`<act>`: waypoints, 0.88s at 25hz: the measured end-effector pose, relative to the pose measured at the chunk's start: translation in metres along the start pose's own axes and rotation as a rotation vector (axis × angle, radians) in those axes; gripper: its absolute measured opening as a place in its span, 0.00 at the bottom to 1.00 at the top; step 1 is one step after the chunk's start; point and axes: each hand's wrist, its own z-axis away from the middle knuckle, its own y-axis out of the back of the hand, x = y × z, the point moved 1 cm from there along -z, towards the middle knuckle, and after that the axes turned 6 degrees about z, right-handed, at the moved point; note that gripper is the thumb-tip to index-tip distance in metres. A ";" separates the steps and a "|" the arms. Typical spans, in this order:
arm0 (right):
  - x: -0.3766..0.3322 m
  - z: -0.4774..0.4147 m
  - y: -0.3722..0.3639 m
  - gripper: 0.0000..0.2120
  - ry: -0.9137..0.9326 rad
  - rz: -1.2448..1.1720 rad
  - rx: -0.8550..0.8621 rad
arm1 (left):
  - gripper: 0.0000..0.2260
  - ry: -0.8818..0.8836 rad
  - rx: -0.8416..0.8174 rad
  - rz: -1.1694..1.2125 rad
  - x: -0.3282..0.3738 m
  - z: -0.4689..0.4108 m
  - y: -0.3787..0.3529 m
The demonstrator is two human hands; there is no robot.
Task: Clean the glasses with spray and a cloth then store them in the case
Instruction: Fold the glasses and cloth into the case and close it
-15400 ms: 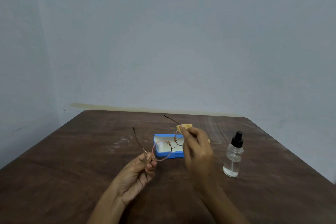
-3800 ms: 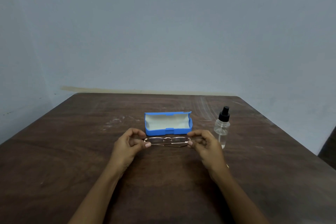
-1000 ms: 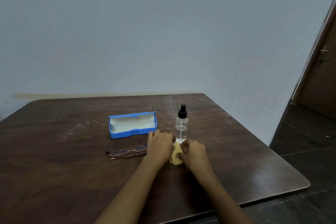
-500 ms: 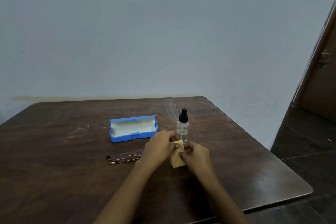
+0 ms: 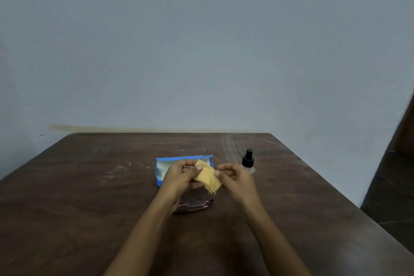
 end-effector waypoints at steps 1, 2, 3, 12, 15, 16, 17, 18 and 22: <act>-0.001 -0.004 -0.005 0.04 -0.034 -0.069 -0.049 | 0.02 -0.010 0.012 0.008 0.000 -0.002 0.004; -0.002 -0.009 -0.009 0.02 -0.054 -0.097 -0.095 | 0.02 -0.019 0.019 0.009 0.000 -0.004 0.008; -0.003 -0.013 -0.013 0.01 -0.062 -0.110 -0.134 | 0.02 -0.026 0.026 -0.001 -0.001 -0.006 0.010; 0.005 -0.035 -0.032 0.06 -0.135 -0.291 -0.234 | 0.08 -0.203 0.130 -0.235 -0.015 -0.029 0.035; 0.013 -0.034 -0.034 0.02 -0.183 -0.493 -0.219 | 0.07 -0.259 0.043 -0.323 -0.017 -0.029 0.038; 0.013 -0.034 -0.033 0.03 -0.180 -0.539 -0.220 | 0.05 -0.280 0.018 -0.366 -0.016 -0.028 0.037; 0.012 -0.034 -0.032 0.06 -0.174 -0.578 -0.224 | 0.04 -0.310 0.016 -0.413 -0.016 -0.026 0.035; 0.012 -0.035 -0.032 0.08 -0.163 -0.607 -0.217 | 0.04 -0.358 0.032 -0.471 -0.016 -0.025 0.032; 0.012 -0.033 -0.037 0.08 -0.172 -0.619 -0.154 | 0.03 -0.493 0.043 -0.548 -0.018 -0.018 0.022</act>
